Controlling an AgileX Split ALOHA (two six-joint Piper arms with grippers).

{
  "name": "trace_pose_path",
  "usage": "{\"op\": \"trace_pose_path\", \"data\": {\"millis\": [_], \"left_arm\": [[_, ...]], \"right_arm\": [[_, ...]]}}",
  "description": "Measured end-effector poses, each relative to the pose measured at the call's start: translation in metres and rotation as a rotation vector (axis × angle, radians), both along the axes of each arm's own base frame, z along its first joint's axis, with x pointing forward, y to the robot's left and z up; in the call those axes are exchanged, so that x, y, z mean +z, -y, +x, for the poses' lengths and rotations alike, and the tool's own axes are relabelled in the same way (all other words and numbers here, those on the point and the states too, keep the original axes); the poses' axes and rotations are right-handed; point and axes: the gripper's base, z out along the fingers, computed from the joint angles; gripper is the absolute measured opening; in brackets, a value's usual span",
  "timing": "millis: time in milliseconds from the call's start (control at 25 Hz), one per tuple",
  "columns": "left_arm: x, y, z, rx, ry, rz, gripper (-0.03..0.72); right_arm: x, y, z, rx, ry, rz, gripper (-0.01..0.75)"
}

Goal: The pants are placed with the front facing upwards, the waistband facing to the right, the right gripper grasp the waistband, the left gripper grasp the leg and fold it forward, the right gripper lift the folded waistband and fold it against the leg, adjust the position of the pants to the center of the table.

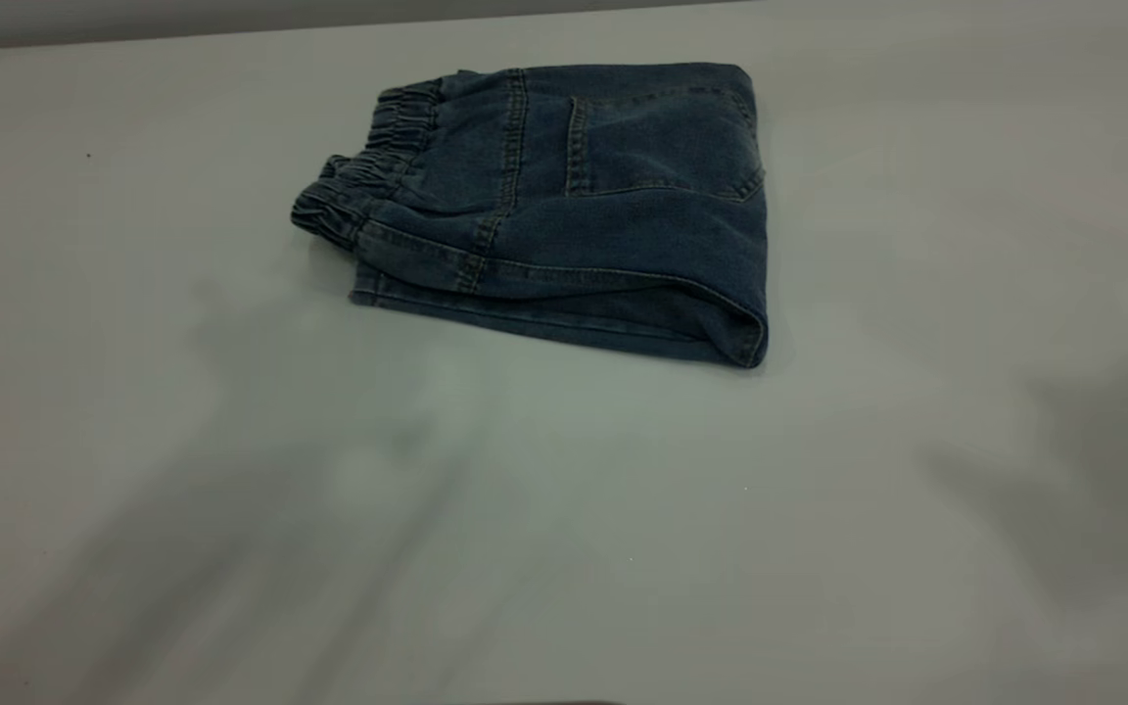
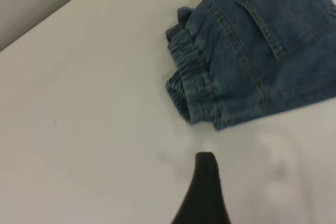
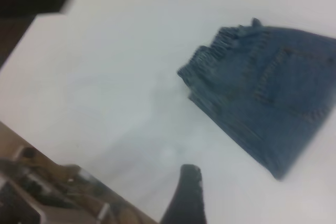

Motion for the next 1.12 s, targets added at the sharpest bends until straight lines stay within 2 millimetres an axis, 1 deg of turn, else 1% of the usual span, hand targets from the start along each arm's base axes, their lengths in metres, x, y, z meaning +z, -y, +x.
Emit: {"op": "trace_pose_path", "data": {"millis": [40, 80, 120, 160, 200, 280, 320, 400, 480, 600, 720, 880, 1000, 1080, 1120], "left_arm": [[0.006, -0.010, -0.016, 0.004, 0.016, -0.013, 0.569], [0.007, -0.018, -0.030, 0.011, 0.020, -0.023, 0.569], [0.013, -0.027, -0.047, 0.023, 0.038, -0.046, 0.569], [0.014, -0.037, -0.063, 0.034, 0.048, -0.065, 0.569], [0.012, -0.045, -0.076, 0.051, 0.046, -0.082, 0.569], [0.011, -0.064, -0.109, 0.064, 0.073, -0.115, 0.569], [0.007, -0.074, -0.125, 0.069, 0.082, -0.126, 0.569], [-0.004, -0.090, -0.153, 0.071, 0.101, -0.142, 0.569], [-0.019, -0.106, -0.179, 0.071, 0.122, -0.152, 0.569], [-0.044, -0.122, -0.205, 0.076, 0.139, -0.148, 0.569], [-0.070, -0.130, -0.218, 0.079, 0.129, -0.133, 0.569], [-0.107, -0.134, -0.224, 0.082, 0.072, -0.094, 0.569], [-0.132, -0.134, -0.223, 0.083, 0.010, -0.054, 0.569], [-0.147, -0.133, -0.222, 0.083, -0.029, -0.029, 0.569], [-0.153, -0.132, -0.221, 0.081, -0.036, -0.024, 0.569]], "right_arm": [[0.002, 0.002, -0.018, -0.010, 0.025, -0.017, 0.594], [-0.001, 0.003, -0.033, -0.016, 0.034, -0.030, 0.594], [-0.004, 0.005, -0.050, -0.020, 0.052, -0.042, 0.594], [-0.005, 0.006, -0.068, -0.025, 0.077, -0.051, 0.594], [-0.010, 0.007, -0.085, -0.027, 0.095, -0.059, 0.594], [-0.023, 0.009, -0.113, -0.037, 0.125, -0.081, 0.594], [-0.028, 0.011, -0.128, -0.043, 0.152, -0.090, 0.594], [-0.042, 0.013, -0.151, -0.060, 0.179, -0.108, 0.594], [-0.055, 0.017, -0.172, -0.097, 0.199, -0.121, 0.594], [-0.076, 0.025, -0.189, -0.176, 0.207, -0.175, 0.594], [-0.100, 0.032, -0.197, -0.240, 0.199, -0.236, 0.593], [-0.136, 0.036, -0.198, -0.284, 0.222, -0.250, 0.593], [-0.166, 0.036, -0.195, -0.286, 0.180, -0.257, 0.593], [-0.175, 0.037, -0.195, -0.288, 0.173, -0.265, 0.593], [-0.176, 0.038, -0.195, -0.293, 0.182, -0.267, 0.593]]}}
